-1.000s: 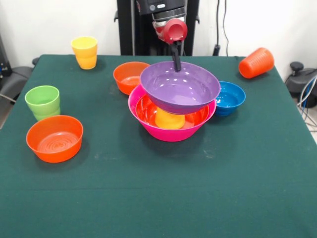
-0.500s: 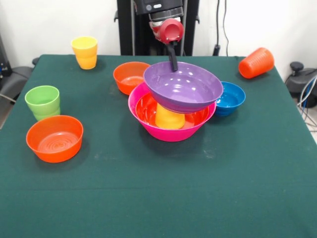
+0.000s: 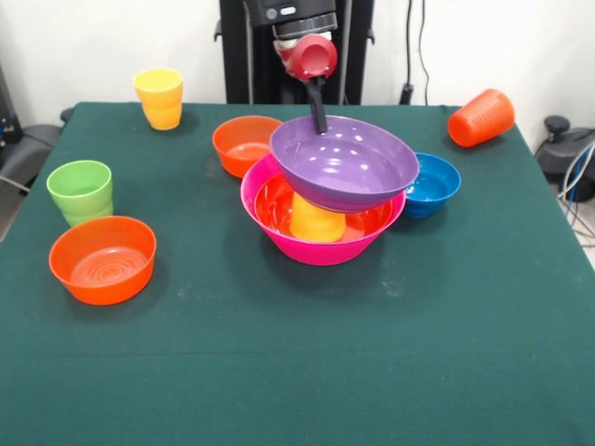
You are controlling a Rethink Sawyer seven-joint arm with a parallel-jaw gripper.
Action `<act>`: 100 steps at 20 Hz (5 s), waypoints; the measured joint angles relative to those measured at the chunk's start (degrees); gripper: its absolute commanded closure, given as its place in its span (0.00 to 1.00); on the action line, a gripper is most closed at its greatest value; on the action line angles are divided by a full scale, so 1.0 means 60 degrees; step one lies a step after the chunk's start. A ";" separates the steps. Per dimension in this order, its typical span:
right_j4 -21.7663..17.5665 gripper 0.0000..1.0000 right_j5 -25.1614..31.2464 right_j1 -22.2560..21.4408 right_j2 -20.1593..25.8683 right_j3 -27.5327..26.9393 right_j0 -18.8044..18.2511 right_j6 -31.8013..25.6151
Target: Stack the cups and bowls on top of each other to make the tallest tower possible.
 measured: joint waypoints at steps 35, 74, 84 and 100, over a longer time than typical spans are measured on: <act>0.0669 1.00 0.0613 -0.0127 0.1135 0.0006 -0.0399 0.0000; 0.0645 1.00 0.0613 -0.0592 0.1029 0.0008 -0.0545 0.0000; 0.0478 1.00 0.0613 -0.0592 0.0983 0.0008 -0.0538 0.0000; 0.0476 1.00 0.0613 -0.0592 0.0974 0.0008 -0.0551 0.0000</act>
